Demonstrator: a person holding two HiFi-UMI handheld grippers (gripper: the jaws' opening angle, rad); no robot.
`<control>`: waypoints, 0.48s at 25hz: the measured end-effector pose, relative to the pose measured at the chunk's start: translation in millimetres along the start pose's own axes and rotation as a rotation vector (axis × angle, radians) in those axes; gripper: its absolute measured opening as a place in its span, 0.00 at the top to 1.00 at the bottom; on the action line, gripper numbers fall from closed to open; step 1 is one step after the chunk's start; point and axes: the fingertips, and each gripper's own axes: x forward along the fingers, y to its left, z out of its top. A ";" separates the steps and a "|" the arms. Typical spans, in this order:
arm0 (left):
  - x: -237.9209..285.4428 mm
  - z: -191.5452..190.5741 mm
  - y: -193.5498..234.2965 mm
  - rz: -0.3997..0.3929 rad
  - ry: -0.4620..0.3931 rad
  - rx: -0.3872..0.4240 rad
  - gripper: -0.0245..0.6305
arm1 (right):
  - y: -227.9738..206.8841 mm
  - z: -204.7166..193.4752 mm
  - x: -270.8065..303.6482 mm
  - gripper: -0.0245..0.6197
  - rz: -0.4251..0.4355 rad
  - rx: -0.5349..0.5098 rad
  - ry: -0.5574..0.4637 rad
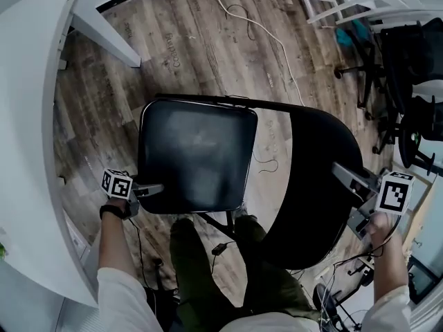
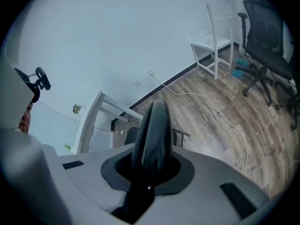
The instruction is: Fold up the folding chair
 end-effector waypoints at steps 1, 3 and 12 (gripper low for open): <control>2.8 -0.8 -4.2 0.013 -0.001 0.000 0.48 | -2.8 -0.4 -2.7 0.85 0.002 0.002 0.002; 9.6 -3.5 -8.7 0.033 0.004 0.003 0.48 | -9.2 -4.6 -4.8 0.85 0.004 0.007 0.003; 35.0 -5.0 -86.1 0.158 0.025 0.012 0.52 | -2.2 12.7 -48.1 0.84 0.137 0.014 0.012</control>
